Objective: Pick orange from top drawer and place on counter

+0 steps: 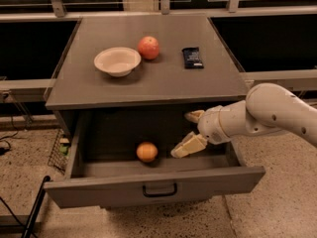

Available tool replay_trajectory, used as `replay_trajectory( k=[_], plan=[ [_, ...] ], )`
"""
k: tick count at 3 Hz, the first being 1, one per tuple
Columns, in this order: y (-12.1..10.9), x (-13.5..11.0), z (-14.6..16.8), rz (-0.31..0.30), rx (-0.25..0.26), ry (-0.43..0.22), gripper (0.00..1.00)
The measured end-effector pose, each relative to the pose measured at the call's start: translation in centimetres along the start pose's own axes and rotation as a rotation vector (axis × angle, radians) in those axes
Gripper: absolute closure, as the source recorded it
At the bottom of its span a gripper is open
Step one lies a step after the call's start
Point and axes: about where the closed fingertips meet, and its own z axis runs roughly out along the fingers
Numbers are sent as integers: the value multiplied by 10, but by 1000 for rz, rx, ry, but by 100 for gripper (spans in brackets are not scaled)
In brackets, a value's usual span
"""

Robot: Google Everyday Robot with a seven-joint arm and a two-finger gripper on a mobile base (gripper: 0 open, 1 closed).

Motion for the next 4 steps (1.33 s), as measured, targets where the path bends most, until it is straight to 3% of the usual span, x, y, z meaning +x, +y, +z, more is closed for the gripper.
replay_trajectory(
  k=[2,4],
  plan=[
    [9,1,53,9,-45,-55,23],
    [24,-9,84,-12,-91,-95,26]
  ],
)
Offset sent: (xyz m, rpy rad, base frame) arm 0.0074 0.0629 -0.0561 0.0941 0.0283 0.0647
